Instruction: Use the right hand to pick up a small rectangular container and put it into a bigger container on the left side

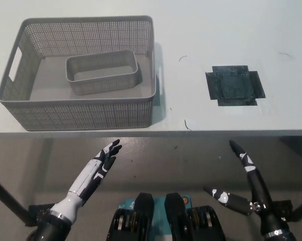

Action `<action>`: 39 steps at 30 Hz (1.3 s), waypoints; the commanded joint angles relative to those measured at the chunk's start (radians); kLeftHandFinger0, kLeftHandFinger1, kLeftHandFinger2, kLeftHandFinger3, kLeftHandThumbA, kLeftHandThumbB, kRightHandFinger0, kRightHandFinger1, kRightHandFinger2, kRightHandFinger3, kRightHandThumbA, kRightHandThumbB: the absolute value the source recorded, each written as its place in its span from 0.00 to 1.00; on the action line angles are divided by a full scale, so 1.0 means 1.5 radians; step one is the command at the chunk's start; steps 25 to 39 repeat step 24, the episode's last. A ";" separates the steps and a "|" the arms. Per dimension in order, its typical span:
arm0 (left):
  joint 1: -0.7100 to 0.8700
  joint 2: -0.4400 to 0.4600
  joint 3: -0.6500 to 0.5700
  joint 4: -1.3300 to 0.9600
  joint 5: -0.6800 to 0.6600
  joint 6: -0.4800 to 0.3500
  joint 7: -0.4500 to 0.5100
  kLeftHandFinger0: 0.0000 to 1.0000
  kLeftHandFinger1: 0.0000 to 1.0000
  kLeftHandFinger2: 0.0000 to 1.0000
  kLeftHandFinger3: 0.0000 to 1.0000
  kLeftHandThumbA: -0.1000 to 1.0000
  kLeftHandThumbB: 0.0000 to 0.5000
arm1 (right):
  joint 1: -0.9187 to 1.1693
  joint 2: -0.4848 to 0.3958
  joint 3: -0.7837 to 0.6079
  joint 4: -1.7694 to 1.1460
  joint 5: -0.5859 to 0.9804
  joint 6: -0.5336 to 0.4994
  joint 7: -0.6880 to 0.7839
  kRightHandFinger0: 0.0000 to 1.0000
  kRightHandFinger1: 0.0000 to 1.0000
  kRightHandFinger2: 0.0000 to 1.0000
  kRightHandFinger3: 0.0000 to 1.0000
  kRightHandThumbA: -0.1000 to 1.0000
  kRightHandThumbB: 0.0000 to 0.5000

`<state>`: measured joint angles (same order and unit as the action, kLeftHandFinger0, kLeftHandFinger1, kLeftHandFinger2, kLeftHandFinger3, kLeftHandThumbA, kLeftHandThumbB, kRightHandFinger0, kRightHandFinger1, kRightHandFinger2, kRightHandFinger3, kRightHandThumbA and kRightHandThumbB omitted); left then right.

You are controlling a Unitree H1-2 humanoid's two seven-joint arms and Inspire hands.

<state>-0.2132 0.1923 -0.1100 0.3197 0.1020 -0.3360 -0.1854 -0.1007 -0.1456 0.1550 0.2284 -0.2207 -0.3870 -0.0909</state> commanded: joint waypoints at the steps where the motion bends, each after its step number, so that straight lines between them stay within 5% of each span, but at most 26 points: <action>1: -0.008 -0.003 0.004 -0.007 -0.014 -0.033 0.002 1.00 1.00 1.00 1.00 1.00 0.55 | -0.008 -0.003 -0.009 -0.006 0.039 -0.055 0.006 1.00 1.00 1.00 1.00 1.00 0.36; 9: 0.012 -0.005 0.003 -0.019 -0.009 -0.033 0.006 1.00 1.00 1.00 1.00 1.00 0.53 | 0.009 0.000 -0.007 -0.017 0.040 -0.055 0.021 1.00 1.00 1.00 1.00 1.00 0.27; 17: 0.006 -0.002 0.006 -0.014 -0.006 -0.032 0.007 1.00 1.00 1.00 1.00 1.00 0.52 | 0.004 0.002 -0.007 -0.022 0.022 -0.043 0.028 1.00 1.00 1.00 1.00 1.00 0.33; 23: 0.008 -0.001 0.009 -0.009 -0.009 -0.037 0.007 1.00 1.00 1.00 1.00 1.00 0.48 | -0.002 0.002 -0.002 -0.018 0.009 -0.043 0.031 1.00 1.00 1.00 1.00 1.00 0.24; 39: 0.008 -0.001 0.009 -0.009 -0.009 -0.037 0.007 1.00 1.00 1.00 1.00 1.00 0.48 | -0.002 0.002 -0.002 -0.018 0.009 -0.043 0.031 1.00 1.00 1.00 1.00 1.00 0.24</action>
